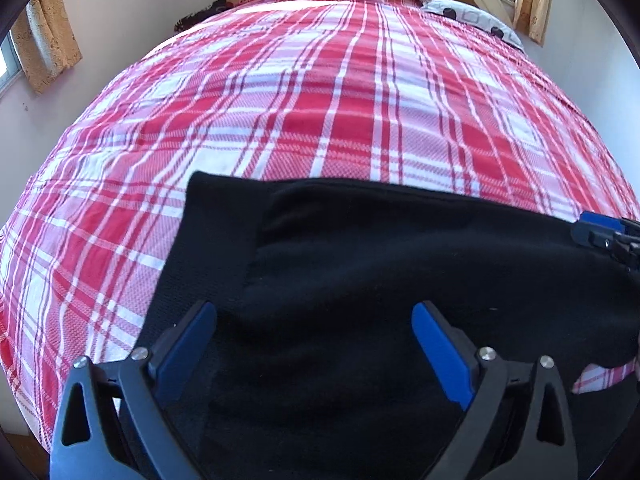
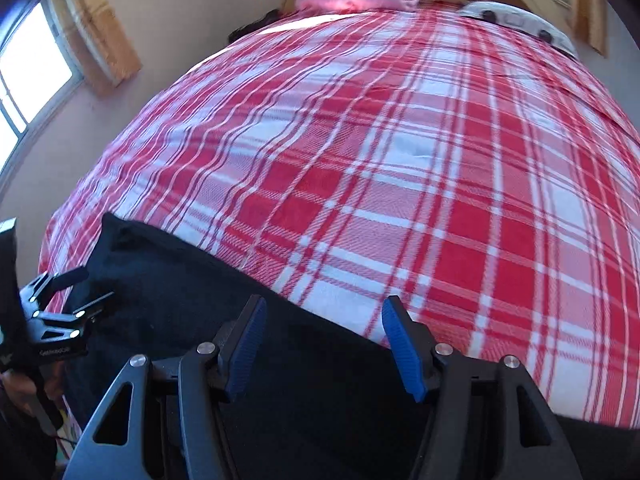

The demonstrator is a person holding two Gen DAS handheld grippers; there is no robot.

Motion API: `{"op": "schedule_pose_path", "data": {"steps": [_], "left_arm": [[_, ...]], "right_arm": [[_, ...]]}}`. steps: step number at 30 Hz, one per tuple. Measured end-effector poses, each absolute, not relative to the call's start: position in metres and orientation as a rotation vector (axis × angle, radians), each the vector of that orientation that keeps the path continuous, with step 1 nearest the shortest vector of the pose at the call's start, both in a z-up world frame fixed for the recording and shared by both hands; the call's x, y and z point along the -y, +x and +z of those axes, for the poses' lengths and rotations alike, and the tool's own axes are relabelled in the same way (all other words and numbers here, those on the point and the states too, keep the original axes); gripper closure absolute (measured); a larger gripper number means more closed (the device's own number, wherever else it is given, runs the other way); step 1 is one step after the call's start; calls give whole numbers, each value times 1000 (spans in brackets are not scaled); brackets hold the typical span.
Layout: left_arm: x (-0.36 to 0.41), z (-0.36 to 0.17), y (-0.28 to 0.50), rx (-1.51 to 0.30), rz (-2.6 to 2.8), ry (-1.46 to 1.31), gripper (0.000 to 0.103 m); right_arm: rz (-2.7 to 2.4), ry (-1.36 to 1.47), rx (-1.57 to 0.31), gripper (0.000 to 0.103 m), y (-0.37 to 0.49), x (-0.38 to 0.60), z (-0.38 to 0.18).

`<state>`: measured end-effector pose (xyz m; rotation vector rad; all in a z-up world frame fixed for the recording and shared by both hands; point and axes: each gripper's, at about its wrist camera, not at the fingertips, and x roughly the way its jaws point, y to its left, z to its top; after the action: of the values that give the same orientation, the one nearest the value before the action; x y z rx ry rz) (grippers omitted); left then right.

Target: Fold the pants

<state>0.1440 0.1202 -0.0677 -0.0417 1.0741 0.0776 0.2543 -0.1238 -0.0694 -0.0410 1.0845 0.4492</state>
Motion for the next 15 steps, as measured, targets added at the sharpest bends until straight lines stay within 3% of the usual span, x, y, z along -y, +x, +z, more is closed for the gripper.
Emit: {"op": "schedule_pose_path", "data": {"steps": [11, 12, 14, 15], "left_arm": [[-118, -68, 139, -1038, 84, 5, 0], [-119, -67, 136, -1041, 83, -1, 0], [-119, -66, 132, -1042, 79, -12, 0], [-120, -65, 129, -1043, 74, -16, 0]], "right_arm": [[492, -328, -1104, 43, 243, 94, -83], [499, -373, -1098, 47, 237, 91, -82], [533, -411, -1092, 73, 230, 83, -82], [539, -422, -1093, 76, 228, 79, -82]]}}
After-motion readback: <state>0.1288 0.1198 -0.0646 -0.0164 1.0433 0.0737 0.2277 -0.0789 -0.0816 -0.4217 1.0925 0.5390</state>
